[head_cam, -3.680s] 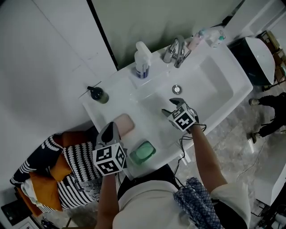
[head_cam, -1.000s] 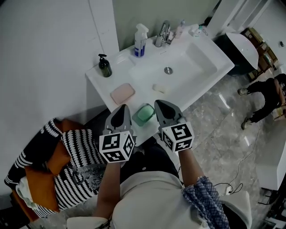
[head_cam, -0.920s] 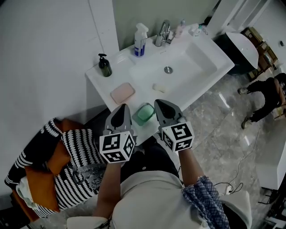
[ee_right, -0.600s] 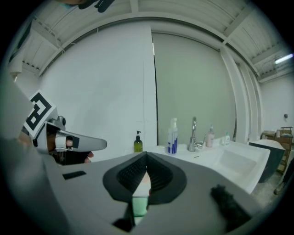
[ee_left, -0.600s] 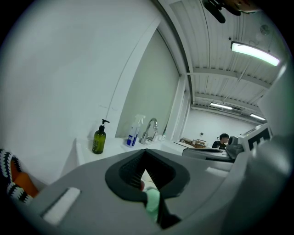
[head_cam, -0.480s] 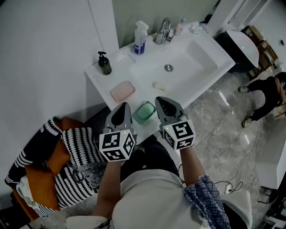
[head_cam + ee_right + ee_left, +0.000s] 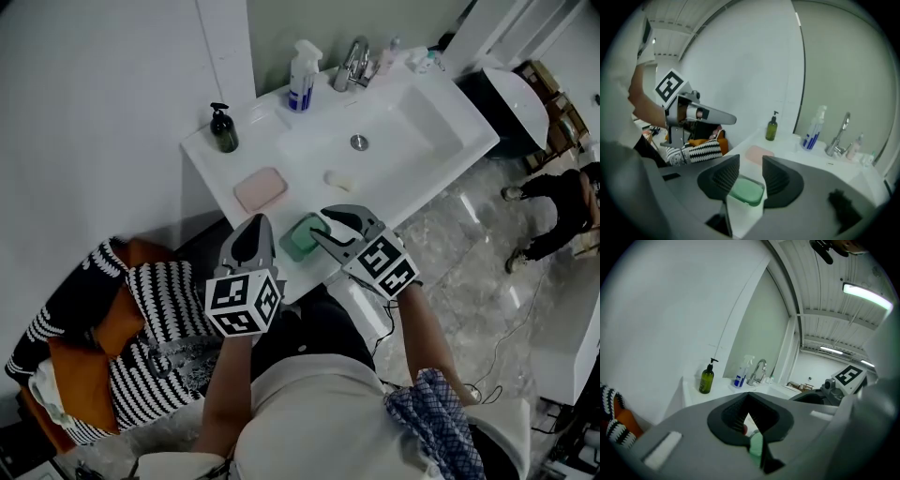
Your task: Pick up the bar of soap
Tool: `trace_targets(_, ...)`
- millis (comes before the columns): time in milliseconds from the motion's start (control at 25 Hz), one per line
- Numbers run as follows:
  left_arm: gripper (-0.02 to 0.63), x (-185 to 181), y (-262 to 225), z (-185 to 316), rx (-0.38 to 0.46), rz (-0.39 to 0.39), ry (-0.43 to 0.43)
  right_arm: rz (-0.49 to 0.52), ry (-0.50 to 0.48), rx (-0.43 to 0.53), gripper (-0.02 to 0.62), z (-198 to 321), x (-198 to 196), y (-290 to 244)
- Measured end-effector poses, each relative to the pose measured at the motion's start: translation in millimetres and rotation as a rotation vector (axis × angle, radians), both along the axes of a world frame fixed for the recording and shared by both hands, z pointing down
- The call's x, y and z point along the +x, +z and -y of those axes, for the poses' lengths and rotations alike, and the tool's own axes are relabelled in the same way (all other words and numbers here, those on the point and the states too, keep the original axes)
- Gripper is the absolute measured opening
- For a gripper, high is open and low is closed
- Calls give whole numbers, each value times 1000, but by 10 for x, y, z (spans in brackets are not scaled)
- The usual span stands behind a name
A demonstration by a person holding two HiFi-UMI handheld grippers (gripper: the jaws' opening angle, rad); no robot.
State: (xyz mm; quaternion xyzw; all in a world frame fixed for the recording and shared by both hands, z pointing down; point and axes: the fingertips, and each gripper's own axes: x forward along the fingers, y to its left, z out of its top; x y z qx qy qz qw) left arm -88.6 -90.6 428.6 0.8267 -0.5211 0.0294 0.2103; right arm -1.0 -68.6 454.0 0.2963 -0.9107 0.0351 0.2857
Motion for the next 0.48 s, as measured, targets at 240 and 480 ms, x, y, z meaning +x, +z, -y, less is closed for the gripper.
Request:
trace_targets(240,8,-128,129,59,-45,-36,-46,-228,-349,7,216,-94,-144,176)
trace_targets(480,9,-172,211,91,-51,21,-52,-455,-546,13,221,-119,-154,484)
